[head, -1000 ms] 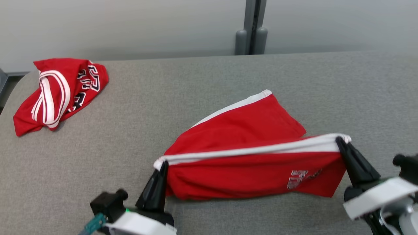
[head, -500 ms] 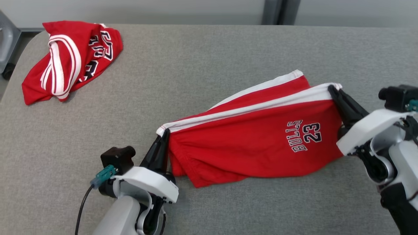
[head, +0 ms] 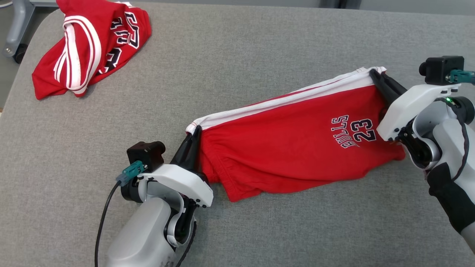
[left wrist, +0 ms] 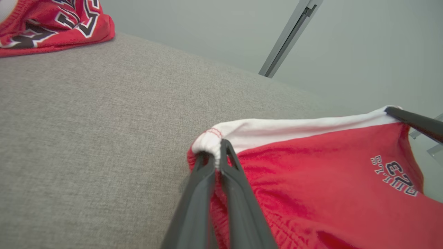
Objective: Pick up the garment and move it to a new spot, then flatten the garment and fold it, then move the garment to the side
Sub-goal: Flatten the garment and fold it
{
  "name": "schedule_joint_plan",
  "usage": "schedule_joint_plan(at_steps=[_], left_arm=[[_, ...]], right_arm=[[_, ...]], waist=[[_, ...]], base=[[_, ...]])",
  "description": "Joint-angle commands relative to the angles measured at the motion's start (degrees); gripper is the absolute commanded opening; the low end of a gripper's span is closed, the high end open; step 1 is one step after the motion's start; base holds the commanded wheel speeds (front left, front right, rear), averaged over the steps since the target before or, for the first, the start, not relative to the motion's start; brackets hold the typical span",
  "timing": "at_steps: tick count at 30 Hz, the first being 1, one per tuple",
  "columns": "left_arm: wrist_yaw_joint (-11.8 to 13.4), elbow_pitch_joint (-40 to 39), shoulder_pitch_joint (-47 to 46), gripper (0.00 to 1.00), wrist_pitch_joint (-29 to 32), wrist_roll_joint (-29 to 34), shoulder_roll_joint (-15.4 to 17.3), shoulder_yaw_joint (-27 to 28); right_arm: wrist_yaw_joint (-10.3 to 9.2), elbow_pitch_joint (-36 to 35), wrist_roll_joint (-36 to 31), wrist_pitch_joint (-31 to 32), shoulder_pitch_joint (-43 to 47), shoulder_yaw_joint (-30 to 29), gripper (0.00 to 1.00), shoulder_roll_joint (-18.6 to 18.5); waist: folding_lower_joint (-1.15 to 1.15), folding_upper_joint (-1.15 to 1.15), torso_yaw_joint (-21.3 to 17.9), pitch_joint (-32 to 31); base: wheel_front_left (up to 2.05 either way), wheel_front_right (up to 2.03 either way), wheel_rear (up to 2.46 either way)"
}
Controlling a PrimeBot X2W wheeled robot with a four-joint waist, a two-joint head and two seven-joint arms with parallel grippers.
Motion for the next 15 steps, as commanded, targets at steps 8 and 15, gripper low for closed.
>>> schedule_joint_plan(at_steps=[8,15], left_arm=[[1.90,0.47,-2.24,0.00,-0.43,-3.03,0.31,-4.09],[2.55,-1.31,-0.67,1.00,-0.70,-3.17,0.28,-6.47]], right_arm=[[0.01,6.20,2.43,-2.76,-4.13,5.52,0.23,0.25],[0.01,9.35,3.76,-6.95,-5.78,10.30,1.00,-0.27]], waist=[[0.00,0.00,1.18,0.50],[0.00,0.00,1.76,-0.27]], base=[[0.00,0.00,0.00],[0.00,0.00,0.00]])
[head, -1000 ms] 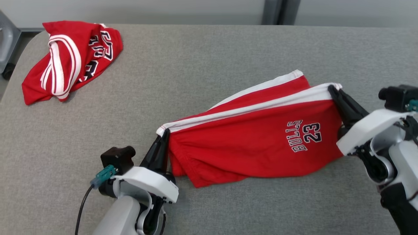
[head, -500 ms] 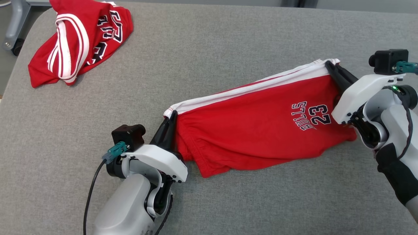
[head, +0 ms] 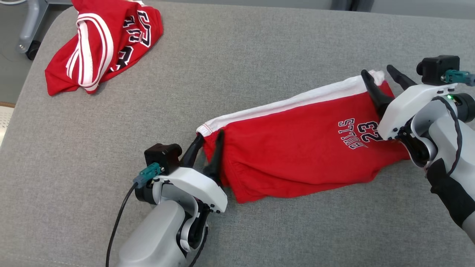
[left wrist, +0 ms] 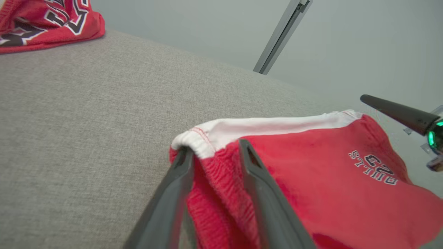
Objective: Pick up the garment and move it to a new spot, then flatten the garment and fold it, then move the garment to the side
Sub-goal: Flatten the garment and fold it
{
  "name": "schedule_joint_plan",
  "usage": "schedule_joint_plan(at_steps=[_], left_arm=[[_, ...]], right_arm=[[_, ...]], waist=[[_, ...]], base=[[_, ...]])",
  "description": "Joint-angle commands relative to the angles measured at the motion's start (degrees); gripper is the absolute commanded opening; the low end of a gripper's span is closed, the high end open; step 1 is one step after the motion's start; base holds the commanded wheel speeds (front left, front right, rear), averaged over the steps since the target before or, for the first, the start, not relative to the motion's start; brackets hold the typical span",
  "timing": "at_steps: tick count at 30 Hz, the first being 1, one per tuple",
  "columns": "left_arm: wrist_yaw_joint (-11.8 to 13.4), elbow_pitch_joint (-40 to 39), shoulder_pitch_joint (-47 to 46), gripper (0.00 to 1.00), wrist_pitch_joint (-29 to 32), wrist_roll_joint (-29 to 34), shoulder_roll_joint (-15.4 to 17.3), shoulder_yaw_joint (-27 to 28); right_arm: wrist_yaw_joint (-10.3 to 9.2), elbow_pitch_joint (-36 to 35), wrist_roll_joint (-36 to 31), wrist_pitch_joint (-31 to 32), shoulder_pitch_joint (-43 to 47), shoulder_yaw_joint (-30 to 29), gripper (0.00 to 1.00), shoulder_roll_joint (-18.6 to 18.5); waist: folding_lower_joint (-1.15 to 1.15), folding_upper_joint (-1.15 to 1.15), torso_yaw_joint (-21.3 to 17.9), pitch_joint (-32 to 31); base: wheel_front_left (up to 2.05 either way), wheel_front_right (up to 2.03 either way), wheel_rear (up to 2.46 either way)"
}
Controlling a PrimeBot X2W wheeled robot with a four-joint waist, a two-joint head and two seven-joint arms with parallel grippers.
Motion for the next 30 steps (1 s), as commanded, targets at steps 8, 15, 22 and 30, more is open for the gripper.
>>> schedule_joint_plan(at_steps=[8,15,22,30], left_arm=[[1.70,-6.25,5.63,1.00,-0.65,2.67,2.30,0.79],[4.14,-15.43,12.51,1.00,-0.72,5.46,4.54,5.09],[5.88,-23.35,19.90,1.00,-0.73,8.64,5.00,10.30],[5.72,-26.24,23.23,1.00,-0.74,10.90,4.63,13.37]], right_arm=[[0.01,1.79,2.65,-3.41,-0.20,4.67,1.00,-2.15],[0.01,0.76,4.75,-3.77,3.32,9.58,1.00,-5.14],[0.01,1.70,8.87,-1.10,7.92,12.19,1.00,-6.77],[0.01,6.69,12.32,1.37,9.77,11.94,1.00,-5.82]], waist=[[0.00,0.00,0.04,-2.86],[0.00,0.00,-0.10,-6.70],[0.00,0.00,0.52,-9.80],[0.00,0.00,2.72,-9.77]], base=[[0.00,0.00,0.00],[0.00,0.00,0.00],[0.00,0.00,0.00],[0.00,0.00,0.00]])
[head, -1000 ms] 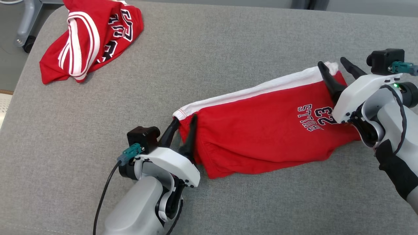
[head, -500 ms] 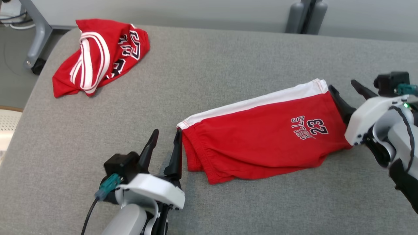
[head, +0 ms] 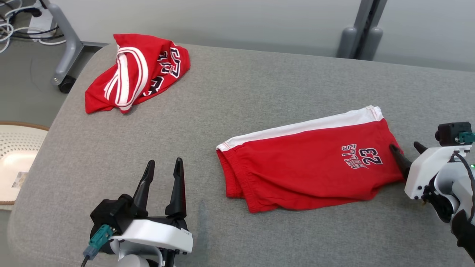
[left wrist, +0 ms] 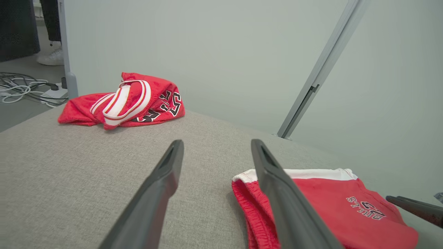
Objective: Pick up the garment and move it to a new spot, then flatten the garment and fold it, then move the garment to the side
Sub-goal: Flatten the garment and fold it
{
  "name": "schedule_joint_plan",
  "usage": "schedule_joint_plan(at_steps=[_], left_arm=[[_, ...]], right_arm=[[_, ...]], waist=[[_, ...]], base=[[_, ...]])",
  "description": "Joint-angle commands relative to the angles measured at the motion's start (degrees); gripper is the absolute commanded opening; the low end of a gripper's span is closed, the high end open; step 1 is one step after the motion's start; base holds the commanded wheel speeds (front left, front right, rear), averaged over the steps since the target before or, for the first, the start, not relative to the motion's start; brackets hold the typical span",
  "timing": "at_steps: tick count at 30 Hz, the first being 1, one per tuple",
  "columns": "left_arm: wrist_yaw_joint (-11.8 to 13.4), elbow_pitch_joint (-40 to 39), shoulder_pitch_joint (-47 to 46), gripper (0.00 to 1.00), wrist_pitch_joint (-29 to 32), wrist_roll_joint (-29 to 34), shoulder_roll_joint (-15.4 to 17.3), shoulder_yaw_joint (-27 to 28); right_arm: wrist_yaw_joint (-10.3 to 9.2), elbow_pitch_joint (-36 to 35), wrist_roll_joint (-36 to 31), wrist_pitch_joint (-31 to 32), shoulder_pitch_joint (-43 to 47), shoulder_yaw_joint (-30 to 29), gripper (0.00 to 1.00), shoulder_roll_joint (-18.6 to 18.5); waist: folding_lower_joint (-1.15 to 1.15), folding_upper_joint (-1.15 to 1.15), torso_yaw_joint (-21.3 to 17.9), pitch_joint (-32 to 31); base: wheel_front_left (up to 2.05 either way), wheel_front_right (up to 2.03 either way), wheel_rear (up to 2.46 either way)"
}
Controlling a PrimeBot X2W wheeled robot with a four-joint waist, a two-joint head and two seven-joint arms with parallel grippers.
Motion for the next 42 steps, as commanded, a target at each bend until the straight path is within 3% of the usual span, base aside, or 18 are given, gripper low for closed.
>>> schedule_joint_plan(at_steps=[1,9,10,11,14,16,17,26,42], left_arm=[[-0.16,-0.24,0.75,1.00,-0.27,0.69,0.16,0.43],[-1.10,0.01,1.36,1.00,-0.27,1.68,-0.65,2.38],[-1.19,0.13,1.51,1.00,-0.27,1.86,-0.73,2.58],[-1.22,0.24,1.61,1.00,-0.27,1.99,-0.81,2.79],[-1.43,0.47,1.83,1.00,-0.27,2.29,-1.01,3.30],[-1.57,0.62,1.95,1.00,-0.27,2.68,-1.06,3.62],[-1.66,0.67,1.96,1.00,-0.27,2.80,-1.10,3.74],[-2.19,1.22,2.76,1.00,-0.27,3.88,-1.21,4.18],[-2.91,2.14,4.07,1.00,-0.06,4.96,-0.11,2.53]], right_arm=[[0.01,1.01,0.73,0.49,0.82,-0.11,1.00,0.05],[0.01,6.44,3.30,5.10,1.61,-0.29,1.00,3.10],[0.01,6.23,3.63,5.42,1.77,-0.35,0.91,3.32],[0.01,6.12,3.82,5.55,1.87,-0.30,0.51,3.42],[0.01,5.85,4.46,6.14,2.32,0.01,0.32,3.94],[0.01,5.91,5.14,5.67,2.35,-0.45,0.05,4.29],[0.01,6.11,5.44,4.95,2.27,-0.80,0.00,4.39],[0.01,5.79,9.13,-2.49,3.03,-4.21,0.00,5.30],[0.01,-0.77,14.30,-8.88,13.73,-9.95,0.00,2.17]], waist=[[0.00,0.00,0.75,0.33],[0.00,0.00,2.52,0.54],[0.00,0.00,2.52,0.45],[0.00,0.00,2.49,0.36],[0.00,0.00,2.31,0.11],[0.00,0.00,2.13,-0.03],[0.00,0.00,2.03,-0.08],[0.00,0.00,-0.54,-1.93],[0.00,0.00,-10.04,-5.81]], base=[[0.00,0.00,0.00],[0.00,0.00,0.00],[0.00,0.00,0.00],[0.00,0.00,0.00],[0.00,0.00,0.00],[0.00,0.00,0.00],[0.00,0.00,0.00],[0.00,0.00,0.00],[0.00,0.00,0.00]])
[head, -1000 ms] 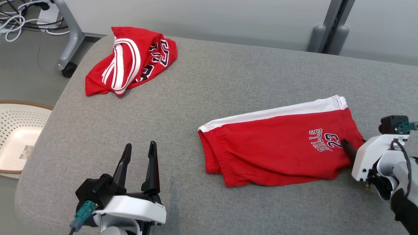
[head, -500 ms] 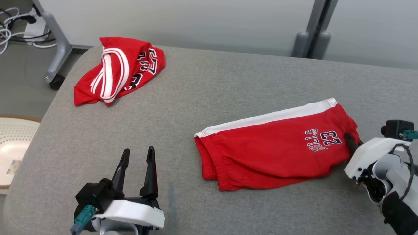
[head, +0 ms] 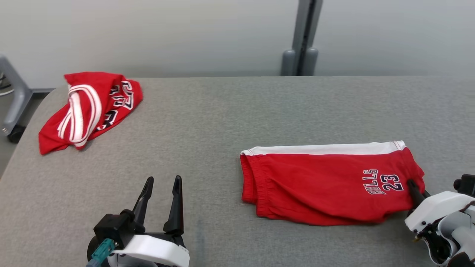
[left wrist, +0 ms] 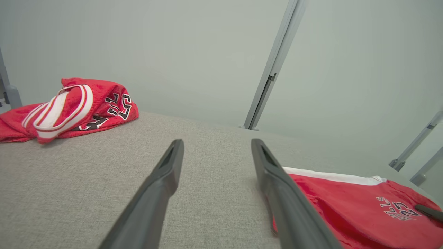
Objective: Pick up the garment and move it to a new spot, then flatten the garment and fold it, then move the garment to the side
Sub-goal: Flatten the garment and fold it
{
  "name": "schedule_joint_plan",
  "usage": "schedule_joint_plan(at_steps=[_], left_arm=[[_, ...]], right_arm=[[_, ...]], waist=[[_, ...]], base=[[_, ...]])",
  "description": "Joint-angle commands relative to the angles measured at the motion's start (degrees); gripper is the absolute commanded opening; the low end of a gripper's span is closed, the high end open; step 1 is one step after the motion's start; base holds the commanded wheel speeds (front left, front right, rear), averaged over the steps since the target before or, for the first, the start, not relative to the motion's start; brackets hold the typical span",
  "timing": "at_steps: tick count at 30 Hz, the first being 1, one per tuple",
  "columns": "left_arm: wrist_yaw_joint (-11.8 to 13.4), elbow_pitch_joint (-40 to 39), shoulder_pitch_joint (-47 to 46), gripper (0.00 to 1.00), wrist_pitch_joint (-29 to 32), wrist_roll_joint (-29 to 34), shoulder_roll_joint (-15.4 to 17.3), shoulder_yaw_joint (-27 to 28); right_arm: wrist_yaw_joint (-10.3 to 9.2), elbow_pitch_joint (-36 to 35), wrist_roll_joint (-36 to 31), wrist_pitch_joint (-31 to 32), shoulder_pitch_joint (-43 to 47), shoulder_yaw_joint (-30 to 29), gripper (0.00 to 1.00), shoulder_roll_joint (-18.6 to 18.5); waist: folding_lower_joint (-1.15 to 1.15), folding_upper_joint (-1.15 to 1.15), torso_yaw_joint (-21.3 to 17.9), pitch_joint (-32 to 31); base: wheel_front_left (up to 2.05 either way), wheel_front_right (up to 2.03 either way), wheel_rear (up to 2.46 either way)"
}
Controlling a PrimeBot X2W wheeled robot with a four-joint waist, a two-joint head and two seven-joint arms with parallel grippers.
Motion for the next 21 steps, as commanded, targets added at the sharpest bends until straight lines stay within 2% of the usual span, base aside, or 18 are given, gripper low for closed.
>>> schedule_joint_plan(at_steps=[1,6,13,21], left_arm=[[0.18,0.11,0.63,1.00,-0.09,0.34,0.33,0.10],[0.24,0.54,0.49,1.00,-0.14,0.73,0.08,-0.30],[-0.07,1.07,-0.07,1.00,-0.17,0.94,-0.04,-0.64],[-0.03,1.60,-0.60,1.00,-0.20,0.70,0.03,-0.59]], right_arm=[[0.01,-0.27,0.38,-0.54,0.67,-0.42,0.00,-0.42],[0.01,-1.29,-0.93,-0.51,2.72,-4.14,0.00,-0.80],[0.01,-0.22,-1.22,-0.51,3.77,-7.55,0.00,-0.03],[0.01,-0.72,-3.27,-0.13,-1.40,-6.39,0.00,1.15]], waist=[[0.00,0.00,-1.52,-0.42],[0.00,0.00,-3.32,-0.52],[0.00,0.00,-3.41,-0.59],[0.00,0.00,-1.31,-1.29]], base=[[0.00,0.00,0.00],[0.00,0.00,0.00],[0.00,0.00,0.00],[0.00,0.00,0.00]])
